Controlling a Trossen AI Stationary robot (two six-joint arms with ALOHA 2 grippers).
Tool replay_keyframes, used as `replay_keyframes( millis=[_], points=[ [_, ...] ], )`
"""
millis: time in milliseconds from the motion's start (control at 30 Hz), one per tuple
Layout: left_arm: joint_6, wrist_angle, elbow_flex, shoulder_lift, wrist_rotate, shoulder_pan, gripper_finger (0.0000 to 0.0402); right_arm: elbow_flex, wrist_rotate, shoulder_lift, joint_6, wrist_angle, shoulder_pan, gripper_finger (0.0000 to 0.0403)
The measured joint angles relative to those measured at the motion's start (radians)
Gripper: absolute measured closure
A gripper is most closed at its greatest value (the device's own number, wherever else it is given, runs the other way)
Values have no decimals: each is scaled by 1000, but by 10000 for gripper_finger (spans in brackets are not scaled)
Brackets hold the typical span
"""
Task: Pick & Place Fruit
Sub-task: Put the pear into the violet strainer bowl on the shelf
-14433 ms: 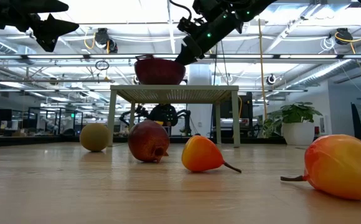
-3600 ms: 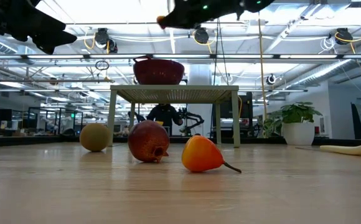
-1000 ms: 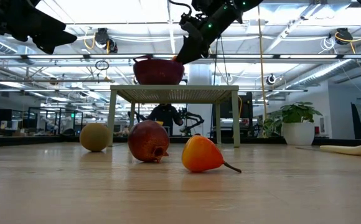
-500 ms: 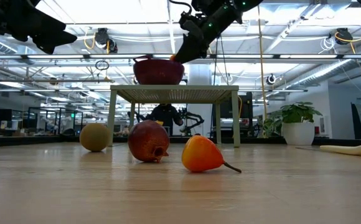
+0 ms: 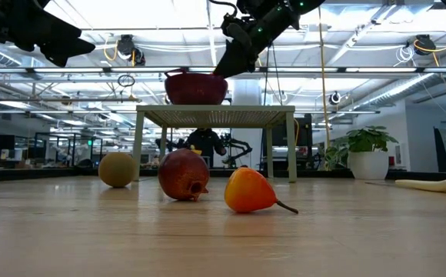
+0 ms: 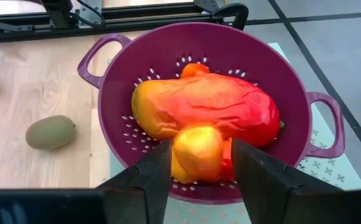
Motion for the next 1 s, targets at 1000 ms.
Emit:
replay_keyframes(
  millis=[1000],
  points=[
    [0,0,0,0,0,0,174,1,-24,-79,-78,-55,113,264]
  ],
)
